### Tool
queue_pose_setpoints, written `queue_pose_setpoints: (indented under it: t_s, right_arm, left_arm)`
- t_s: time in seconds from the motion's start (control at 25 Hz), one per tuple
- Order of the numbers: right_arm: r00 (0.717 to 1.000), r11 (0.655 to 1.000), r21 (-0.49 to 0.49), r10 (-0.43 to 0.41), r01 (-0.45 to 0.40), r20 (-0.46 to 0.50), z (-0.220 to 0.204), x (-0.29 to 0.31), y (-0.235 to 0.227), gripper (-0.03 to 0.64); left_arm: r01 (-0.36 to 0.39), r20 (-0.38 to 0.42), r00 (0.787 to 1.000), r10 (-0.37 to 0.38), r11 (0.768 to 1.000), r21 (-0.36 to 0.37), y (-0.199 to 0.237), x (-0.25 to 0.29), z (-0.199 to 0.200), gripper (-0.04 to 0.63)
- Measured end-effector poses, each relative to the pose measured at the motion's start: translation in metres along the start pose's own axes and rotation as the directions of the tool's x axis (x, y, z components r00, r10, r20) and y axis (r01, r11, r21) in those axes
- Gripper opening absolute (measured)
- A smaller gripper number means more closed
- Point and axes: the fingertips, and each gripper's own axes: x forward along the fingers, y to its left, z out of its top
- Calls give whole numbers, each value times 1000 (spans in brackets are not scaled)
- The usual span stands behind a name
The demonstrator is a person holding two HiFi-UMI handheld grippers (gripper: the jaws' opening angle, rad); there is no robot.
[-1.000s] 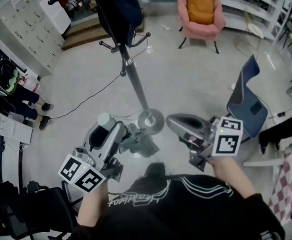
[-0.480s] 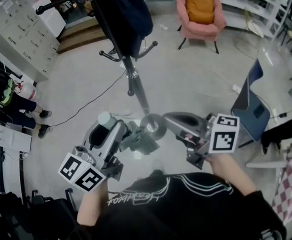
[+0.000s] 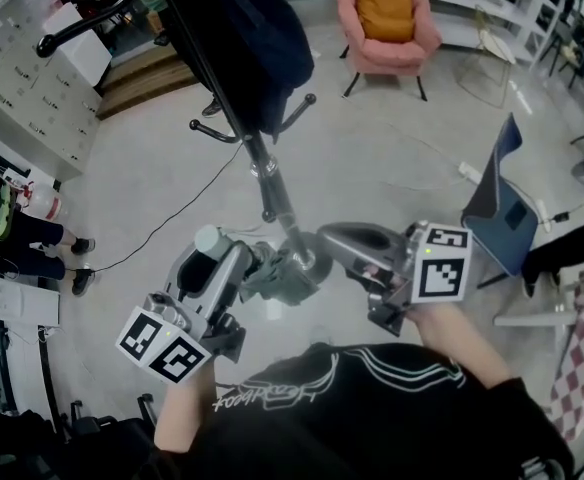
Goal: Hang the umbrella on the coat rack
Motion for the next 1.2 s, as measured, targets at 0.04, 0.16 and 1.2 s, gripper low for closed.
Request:
queue_pose_setpoints:
  t_s: [0.04,0.16,1.2]
  right_arm:
    - [1000,1000,0,-4,4,2,2,3,-3,12]
    - [1000,1000,3,-14,14,8,3,8,-7,12]
    - [997,997,36,-66,65,34,-3,43,-45,12]
  left_arm:
    - [5,-4,1000,-5,1000,-1,4,3,0,164]
    - [17,-15,1000,-17,1000,-11,11,7,-2,164]
    - [46,-99,994,-50,998,-43,64,14,-46,167]
